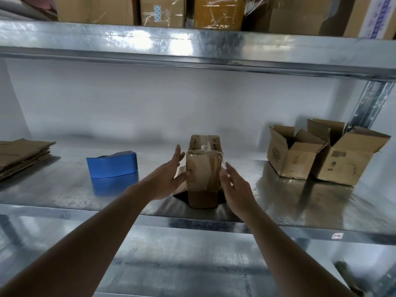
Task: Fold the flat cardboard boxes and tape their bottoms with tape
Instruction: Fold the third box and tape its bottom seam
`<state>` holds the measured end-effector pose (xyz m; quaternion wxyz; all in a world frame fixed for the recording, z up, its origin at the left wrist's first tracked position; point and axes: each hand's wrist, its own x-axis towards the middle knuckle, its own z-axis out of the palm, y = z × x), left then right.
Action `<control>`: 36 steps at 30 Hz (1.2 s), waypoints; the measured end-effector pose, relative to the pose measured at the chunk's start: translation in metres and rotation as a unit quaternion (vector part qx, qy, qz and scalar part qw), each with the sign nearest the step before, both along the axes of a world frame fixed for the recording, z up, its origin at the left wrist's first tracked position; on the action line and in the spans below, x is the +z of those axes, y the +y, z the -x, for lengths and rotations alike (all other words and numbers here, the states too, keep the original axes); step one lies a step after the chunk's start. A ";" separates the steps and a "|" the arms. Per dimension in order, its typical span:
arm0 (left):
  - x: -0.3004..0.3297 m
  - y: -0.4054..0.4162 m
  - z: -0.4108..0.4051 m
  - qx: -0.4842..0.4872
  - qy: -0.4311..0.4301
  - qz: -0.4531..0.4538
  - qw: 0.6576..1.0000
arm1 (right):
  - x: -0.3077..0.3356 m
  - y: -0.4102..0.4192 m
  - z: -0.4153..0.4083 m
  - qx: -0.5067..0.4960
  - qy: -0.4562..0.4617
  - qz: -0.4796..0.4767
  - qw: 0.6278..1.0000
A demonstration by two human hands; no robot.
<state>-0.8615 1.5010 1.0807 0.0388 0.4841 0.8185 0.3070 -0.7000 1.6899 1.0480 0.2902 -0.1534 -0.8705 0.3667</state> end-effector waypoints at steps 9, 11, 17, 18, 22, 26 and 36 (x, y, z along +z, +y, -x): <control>-0.012 0.006 -0.020 0.020 0.023 0.140 0.990 | -0.013 -0.004 -0.006 0.013 -0.113 -0.064 0.991; -0.014 0.005 -0.020 0.028 0.029 0.117 0.992 | -0.013 -0.006 -0.008 0.009 -0.107 -0.088 0.990; -0.007 0.006 -0.023 0.034 0.052 -0.051 0.997 | -0.002 -0.012 -0.012 -0.039 0.044 -0.081 0.995; -0.003 0.007 -0.023 0.039 0.047 -0.081 0.995 | 0.002 -0.013 -0.014 -0.052 0.064 -0.081 0.993; 0.021 0.008 -0.030 0.035 0.035 -0.214 0.975 | 0.025 -0.015 -0.021 -0.090 0.169 -0.080 0.978; 0.046 0.012 -0.040 0.030 -0.059 -0.320 0.945 | 0.049 -0.019 -0.025 -0.094 0.243 -0.071 0.963; 0.080 0.025 -0.045 0.095 -0.017 -0.387 0.917 | 0.093 -0.007 -0.016 -0.124 0.353 -0.142 0.916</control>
